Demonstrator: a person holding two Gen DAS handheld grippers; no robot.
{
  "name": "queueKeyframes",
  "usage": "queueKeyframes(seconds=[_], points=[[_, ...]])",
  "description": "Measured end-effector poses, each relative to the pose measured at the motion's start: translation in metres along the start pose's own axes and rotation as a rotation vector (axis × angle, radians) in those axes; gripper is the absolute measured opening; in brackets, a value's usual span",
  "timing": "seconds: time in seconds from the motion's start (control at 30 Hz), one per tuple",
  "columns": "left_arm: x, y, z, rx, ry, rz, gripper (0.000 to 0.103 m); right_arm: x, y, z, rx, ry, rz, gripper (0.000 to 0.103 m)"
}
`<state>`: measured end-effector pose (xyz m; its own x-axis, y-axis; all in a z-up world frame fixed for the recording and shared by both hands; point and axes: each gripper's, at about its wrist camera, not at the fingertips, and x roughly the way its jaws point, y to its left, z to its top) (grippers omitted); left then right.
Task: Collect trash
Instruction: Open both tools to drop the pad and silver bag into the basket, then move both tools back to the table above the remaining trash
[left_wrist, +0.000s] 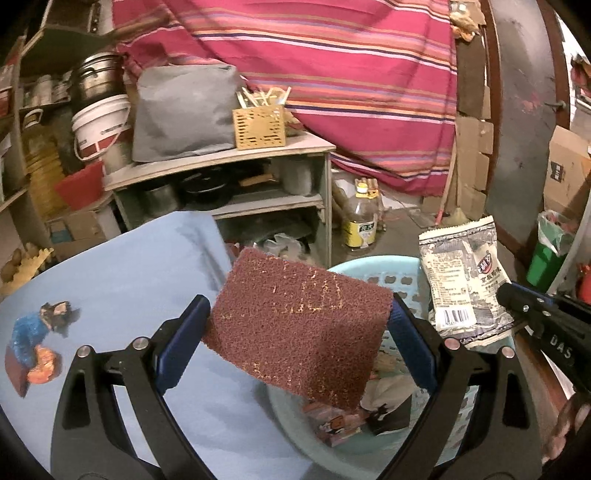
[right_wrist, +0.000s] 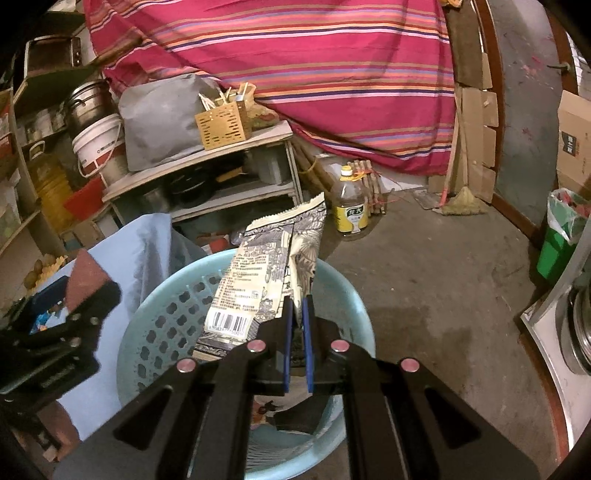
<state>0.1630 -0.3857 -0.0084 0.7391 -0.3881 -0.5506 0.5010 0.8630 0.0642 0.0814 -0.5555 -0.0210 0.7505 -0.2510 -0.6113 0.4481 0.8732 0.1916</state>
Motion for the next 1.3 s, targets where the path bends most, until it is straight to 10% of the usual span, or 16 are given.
queueKeyframes(seconds=[0.67,0.8,1.3], points=[[-0.008,0.055,-0.004,-0.068,0.018,0.050,0.097,0.015,0.020,-0.001,-0.047,0.057,-0.007,0.008],[-0.019,0.085,-0.006,-0.093,0.011,0.087,0.097,0.029,0.028,-0.007,-0.049,0.122,-0.055,0.075],[-0.062,0.247,-0.044,-0.208,0.024,0.311,0.098,0.020,0.083,-0.003,-0.049,0.051,-0.120,0.091]])
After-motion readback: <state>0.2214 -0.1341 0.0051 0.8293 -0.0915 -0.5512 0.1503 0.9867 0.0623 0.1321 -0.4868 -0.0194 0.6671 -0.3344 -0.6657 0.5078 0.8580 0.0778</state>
